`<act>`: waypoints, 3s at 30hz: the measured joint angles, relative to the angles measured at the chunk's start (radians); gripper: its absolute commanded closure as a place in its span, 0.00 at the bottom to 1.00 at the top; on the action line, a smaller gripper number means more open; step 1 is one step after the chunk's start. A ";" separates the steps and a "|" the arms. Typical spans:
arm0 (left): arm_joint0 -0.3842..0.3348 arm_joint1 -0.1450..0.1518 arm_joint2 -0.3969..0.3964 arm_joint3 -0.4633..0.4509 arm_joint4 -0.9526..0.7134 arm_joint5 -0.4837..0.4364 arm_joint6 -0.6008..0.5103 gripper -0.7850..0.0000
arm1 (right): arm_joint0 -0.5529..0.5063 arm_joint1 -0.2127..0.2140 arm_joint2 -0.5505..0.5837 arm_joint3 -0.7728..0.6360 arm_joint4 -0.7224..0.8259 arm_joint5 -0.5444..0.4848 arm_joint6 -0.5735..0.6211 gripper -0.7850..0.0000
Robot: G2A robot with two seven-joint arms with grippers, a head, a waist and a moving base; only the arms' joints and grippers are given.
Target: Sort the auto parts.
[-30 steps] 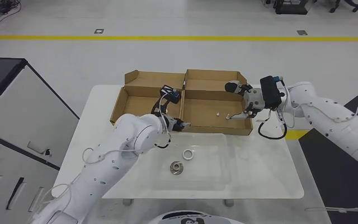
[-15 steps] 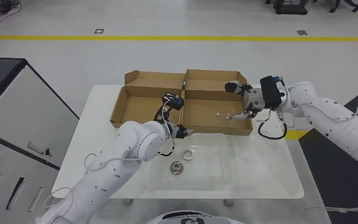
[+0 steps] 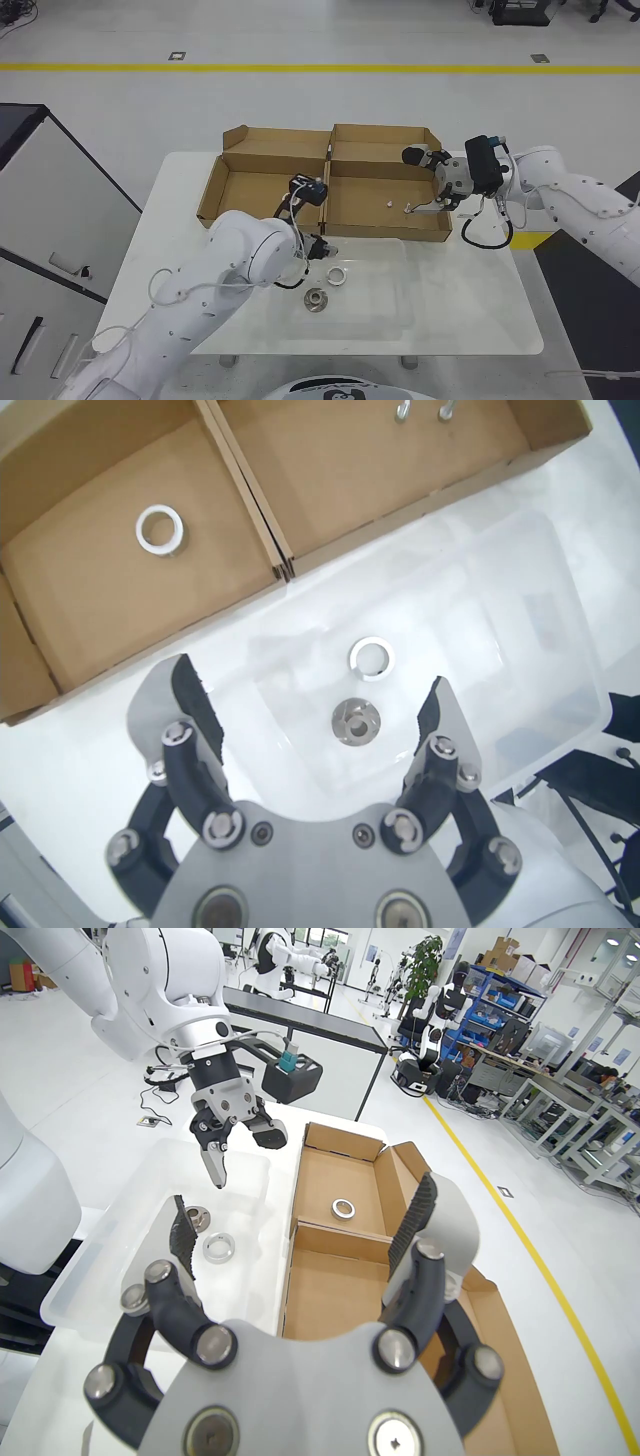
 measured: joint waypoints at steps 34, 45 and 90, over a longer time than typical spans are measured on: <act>-0.043 -0.059 0.189 0.219 -0.018 -0.018 -0.010 0.51 | 0.000 0.000 0.000 0.000 0.000 0.000 0.000 0.00; -0.050 -0.084 0.205 0.279 -0.023 -0.006 0.003 0.54 | 0.000 0.000 0.000 0.000 0.000 0.000 0.000 0.00; -0.108 -0.125 0.283 0.418 -0.003 -0.018 -0.010 0.80 | 0.000 0.000 0.000 0.000 0.000 0.000 0.000 0.00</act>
